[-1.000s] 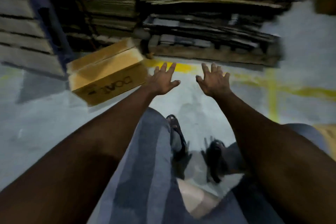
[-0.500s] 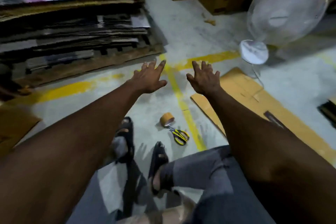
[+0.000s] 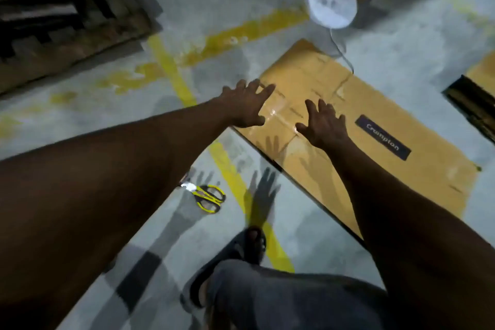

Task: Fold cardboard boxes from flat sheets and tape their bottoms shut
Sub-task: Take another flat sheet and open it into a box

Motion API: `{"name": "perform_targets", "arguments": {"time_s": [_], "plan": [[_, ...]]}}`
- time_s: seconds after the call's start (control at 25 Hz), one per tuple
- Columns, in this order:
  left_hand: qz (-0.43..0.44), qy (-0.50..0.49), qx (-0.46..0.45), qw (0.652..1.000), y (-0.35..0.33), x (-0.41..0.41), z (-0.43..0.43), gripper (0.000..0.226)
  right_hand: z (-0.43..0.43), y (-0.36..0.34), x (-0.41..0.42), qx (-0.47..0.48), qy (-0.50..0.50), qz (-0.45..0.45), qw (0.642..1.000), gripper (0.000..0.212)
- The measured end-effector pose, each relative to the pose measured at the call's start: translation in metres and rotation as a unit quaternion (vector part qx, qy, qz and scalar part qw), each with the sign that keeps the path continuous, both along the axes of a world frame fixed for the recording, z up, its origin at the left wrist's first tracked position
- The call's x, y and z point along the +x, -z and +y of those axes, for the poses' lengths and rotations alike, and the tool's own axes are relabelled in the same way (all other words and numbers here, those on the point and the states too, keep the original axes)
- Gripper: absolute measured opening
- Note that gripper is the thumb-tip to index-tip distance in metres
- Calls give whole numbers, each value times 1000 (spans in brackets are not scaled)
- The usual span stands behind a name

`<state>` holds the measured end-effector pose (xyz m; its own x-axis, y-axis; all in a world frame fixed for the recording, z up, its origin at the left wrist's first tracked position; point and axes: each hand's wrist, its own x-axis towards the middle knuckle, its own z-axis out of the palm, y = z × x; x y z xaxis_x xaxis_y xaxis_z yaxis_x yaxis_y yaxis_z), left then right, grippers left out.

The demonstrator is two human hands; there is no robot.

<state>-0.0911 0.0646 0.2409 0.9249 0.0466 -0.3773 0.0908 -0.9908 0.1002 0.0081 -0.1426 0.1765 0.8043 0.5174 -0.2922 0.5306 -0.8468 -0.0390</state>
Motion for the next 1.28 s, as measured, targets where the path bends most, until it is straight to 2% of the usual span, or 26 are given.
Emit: {"name": "perform_targets", "arguments": {"time_s": [0.2, 0.28, 0.36, 0.4, 0.48, 0.6, 0.68, 0.8, 0.92, 1.0, 1.16, 1.24, 1.28], "plan": [[59, 62, -4, 996, 145, 39, -35, 93, -33, 125, 28, -17, 21, 63, 998, 89], [85, 21, -46, 995, 193, 41, -38, 93, -37, 164, 23, -22, 26, 80, 996, 98], [117, -86, -108, 984, 228, 39, -39, 91, -39, 200, 5, -41, 28, 105, 993, 108], [124, -118, -115, 979, 243, 37, -40, 88, -41, 216, -6, -53, 25, 115, 992, 110], [111, -95, -66, 987, 263, 35, -44, 81, -47, 235, -23, -68, -10, 98, 993, 107], [79, 28, 35, 996, 281, 41, -49, 79, -52, 243, -31, -92, -13, 74, 993, 100], [82, 62, 66, 993, 287, 46, -53, 81, -51, 246, -36, -95, 4, 85, 992, 101], [112, 66, 55, 990, 288, 49, -56, 77, -49, 248, -38, -71, 22, 101, 992, 95], [112, 79, 61, 989, 288, 46, -52, 71, -52, 244, -38, -73, 17, 126, 989, 111], [95, 89, 60, 990, 282, 49, -50, 73, -51, 237, -35, -59, 24, 138, 988, 113], [18, 145, 90, 985, 270, 66, -49, 77, -50, 223, -31, 1, 56, 61, 997, 93], [9, 169, 98, 981, 264, 76, -48, 73, -50, 211, -29, 11, 49, 31, 998, 83], [8, 171, 98, 980, 259, 81, -49, 72, -51, 203, -27, 17, 43, 5, 999, 71]]}}
